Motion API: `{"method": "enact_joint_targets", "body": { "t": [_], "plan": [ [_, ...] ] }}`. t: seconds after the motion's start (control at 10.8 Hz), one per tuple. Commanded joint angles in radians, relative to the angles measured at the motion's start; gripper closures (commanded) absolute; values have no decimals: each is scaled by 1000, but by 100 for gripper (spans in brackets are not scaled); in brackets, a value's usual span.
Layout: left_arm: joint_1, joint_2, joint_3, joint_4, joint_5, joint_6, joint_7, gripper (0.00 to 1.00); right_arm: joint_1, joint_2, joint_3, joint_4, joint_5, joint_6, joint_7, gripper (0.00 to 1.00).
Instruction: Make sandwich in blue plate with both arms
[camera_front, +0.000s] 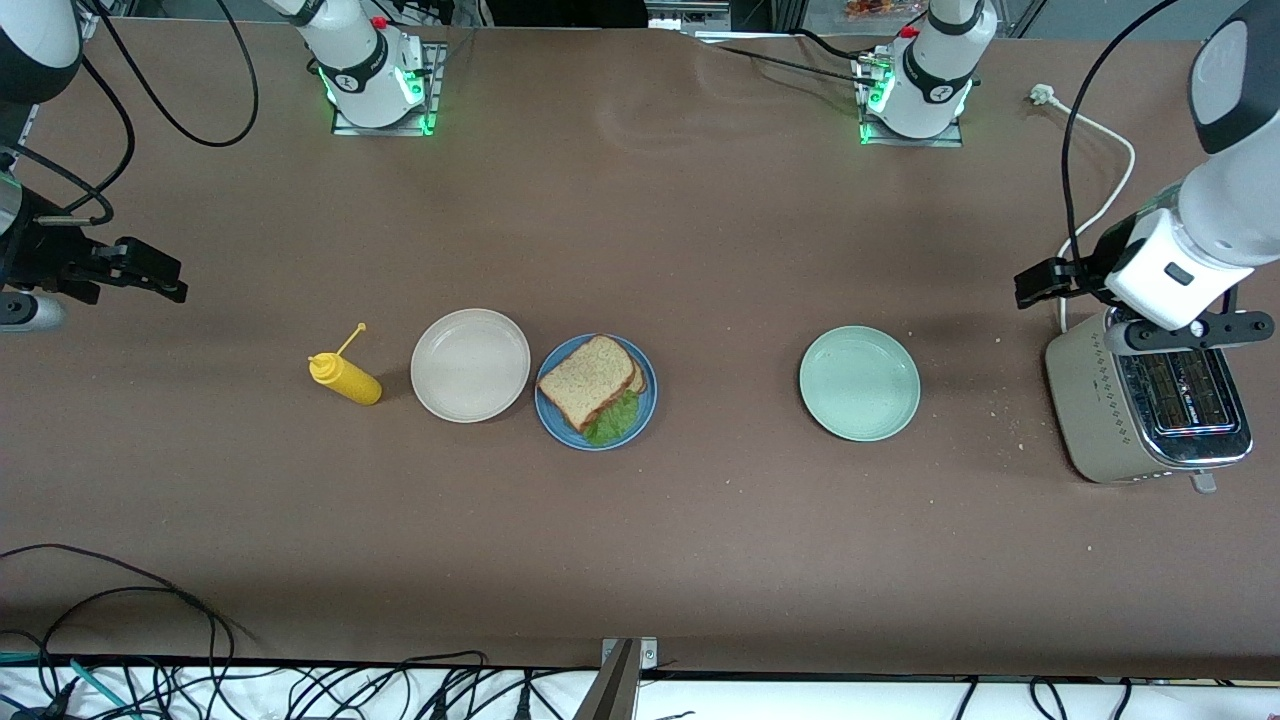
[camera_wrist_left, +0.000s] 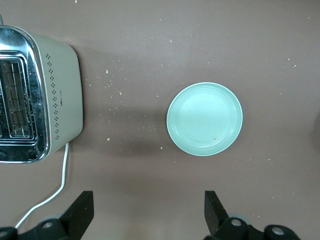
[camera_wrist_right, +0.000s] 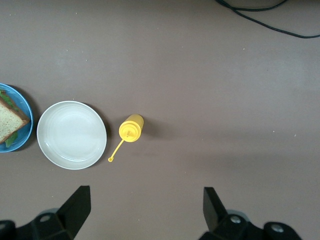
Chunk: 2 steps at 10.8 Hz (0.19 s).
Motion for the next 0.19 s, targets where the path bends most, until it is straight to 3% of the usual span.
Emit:
{"method": "enact_joint_targets", "body": {
  "t": [0.0,0.09],
  "plan": [
    [-56,-68,75,-91,-34,7,50,6,-1,-17,3,-19,-4,8,2,0],
    [-56,-75,74,-101,-34,18,49,6,-1,-18,3,-19,-4,8,3,0]
  ]
}}
